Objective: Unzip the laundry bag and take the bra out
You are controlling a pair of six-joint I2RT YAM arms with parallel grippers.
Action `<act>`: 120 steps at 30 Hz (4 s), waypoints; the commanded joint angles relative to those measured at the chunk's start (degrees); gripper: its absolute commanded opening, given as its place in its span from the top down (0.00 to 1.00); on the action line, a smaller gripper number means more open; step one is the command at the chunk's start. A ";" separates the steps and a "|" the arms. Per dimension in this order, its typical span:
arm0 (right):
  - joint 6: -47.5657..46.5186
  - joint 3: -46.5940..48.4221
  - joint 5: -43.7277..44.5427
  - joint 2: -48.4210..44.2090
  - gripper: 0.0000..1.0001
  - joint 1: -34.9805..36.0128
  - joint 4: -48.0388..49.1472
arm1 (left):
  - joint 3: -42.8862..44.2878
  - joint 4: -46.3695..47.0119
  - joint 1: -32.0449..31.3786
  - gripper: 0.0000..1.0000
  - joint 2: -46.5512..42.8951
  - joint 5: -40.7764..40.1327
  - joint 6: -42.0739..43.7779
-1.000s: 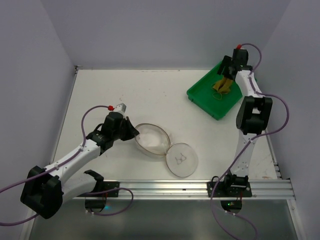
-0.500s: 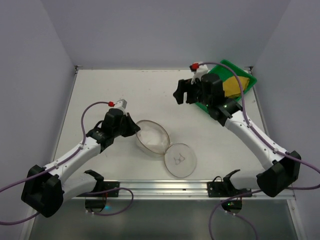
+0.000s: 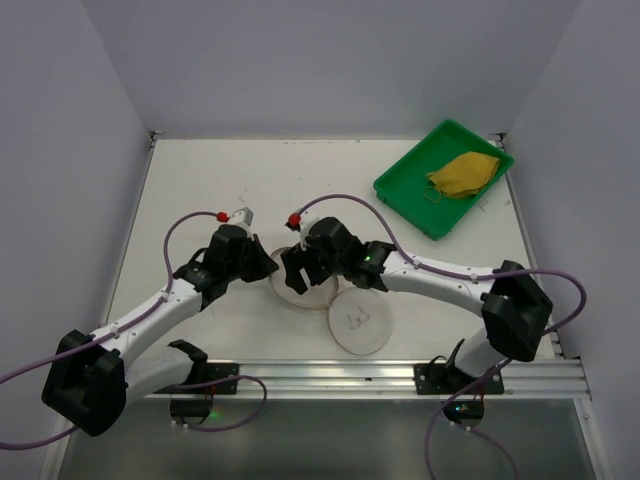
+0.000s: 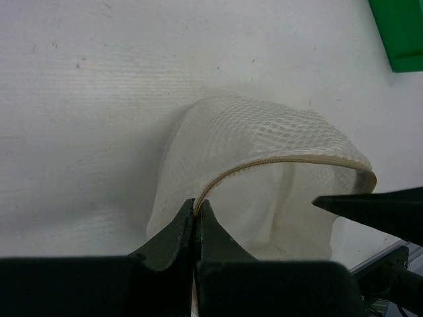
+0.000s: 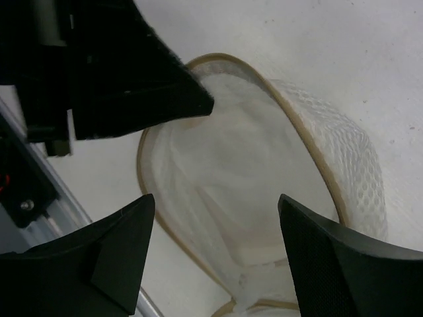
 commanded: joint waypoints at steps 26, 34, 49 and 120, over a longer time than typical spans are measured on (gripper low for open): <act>-4.13 6.79 1.22 17.14 0.80 0.90 -1.94 | -2.19 0.46 0.63 1.00 -1.81 -3.61 0.20; -9.06 -1.30 -8.01 1.24 1.00 0.90 3.59 | -0.78 -0.42 1.25 1.00 -2.25 -2.04 0.64; -2.74 -8.79 5.31 -17.34 1.00 0.46 31.98 | -1.84 2.82 0.11 1.00 -4.10 10.26 0.02; 9.31 15.66 7.80 11.16 0.19 -59.66 -2.02 | -1.40 2.21 -0.86 1.00 -0.76 3.24 -0.15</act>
